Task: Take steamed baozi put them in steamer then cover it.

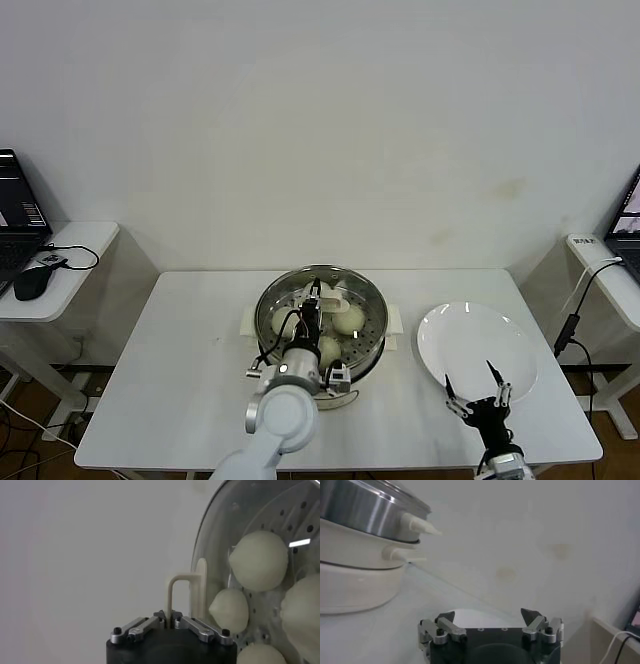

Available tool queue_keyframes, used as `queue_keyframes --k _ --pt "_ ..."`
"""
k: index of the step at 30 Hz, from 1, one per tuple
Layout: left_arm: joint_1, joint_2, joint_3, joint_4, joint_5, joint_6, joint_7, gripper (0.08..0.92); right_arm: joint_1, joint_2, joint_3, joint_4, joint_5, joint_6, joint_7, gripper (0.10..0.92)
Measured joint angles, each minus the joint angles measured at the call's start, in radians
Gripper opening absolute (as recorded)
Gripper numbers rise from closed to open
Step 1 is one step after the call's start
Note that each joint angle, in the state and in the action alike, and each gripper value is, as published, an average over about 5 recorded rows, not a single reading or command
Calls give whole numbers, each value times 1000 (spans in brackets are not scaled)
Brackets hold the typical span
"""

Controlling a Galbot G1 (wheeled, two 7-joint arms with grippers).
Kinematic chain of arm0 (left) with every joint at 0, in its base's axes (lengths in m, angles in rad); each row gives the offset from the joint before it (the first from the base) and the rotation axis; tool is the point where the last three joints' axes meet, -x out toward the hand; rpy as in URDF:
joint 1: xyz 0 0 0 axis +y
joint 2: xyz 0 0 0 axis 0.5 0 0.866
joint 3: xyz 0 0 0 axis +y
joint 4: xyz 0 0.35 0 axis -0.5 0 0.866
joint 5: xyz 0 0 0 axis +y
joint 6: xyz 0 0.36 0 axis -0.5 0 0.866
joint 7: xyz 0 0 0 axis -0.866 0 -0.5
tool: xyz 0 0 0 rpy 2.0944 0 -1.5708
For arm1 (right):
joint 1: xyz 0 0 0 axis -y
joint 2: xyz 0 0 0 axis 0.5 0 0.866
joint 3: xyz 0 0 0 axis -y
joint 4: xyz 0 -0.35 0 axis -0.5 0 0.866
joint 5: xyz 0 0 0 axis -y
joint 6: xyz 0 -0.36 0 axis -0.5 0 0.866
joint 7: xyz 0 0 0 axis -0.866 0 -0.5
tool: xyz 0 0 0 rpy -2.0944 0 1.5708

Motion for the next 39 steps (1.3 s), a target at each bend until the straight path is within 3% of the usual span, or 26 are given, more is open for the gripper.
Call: queue_keyframes --k 10,23,32,39 --pt "6 -13 -10 13 3 -4 -8 155 -1 -5 -5 -7 -1 5 -3 823" --pt "56 12 -30 -55 -26 -11 -13 515 -1 -10 -6 -11 2 7 -4 823" --pt "171 72 -64 -216 -94 -34 -44 767 -10 -23 0 -9 16 9 -7 823" --pt "363 132 -160 -377 -278 -87 -143 822 -24 -46 9 0 50 18 -16 823"
